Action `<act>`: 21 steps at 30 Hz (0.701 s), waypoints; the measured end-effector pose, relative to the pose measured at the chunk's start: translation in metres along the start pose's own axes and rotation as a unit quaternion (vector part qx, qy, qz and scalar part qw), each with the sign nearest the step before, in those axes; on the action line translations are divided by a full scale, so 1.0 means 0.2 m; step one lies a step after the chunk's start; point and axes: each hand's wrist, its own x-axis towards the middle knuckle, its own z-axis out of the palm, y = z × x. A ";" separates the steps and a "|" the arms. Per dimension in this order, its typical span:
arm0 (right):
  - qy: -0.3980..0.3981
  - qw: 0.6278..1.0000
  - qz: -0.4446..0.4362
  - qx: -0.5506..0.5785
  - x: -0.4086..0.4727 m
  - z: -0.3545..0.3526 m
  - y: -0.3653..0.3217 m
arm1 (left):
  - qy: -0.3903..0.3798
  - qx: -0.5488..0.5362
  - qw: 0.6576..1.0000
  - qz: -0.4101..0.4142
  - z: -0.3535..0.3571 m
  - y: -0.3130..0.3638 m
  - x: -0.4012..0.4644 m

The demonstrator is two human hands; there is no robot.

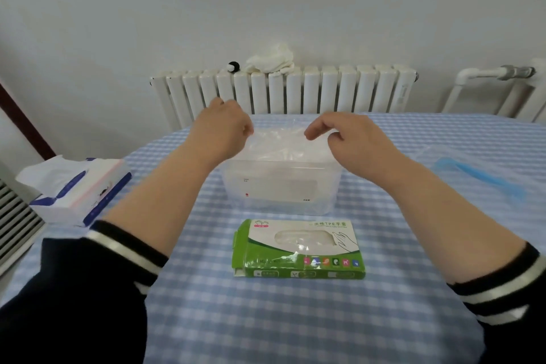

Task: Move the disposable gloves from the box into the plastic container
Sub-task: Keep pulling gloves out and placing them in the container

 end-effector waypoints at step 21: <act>-0.325 0.946 -0.015 -0.001 -0.29 0.30 0.13 | -0.210 -0.369 0.905 0.035 0.33 0.29 -0.66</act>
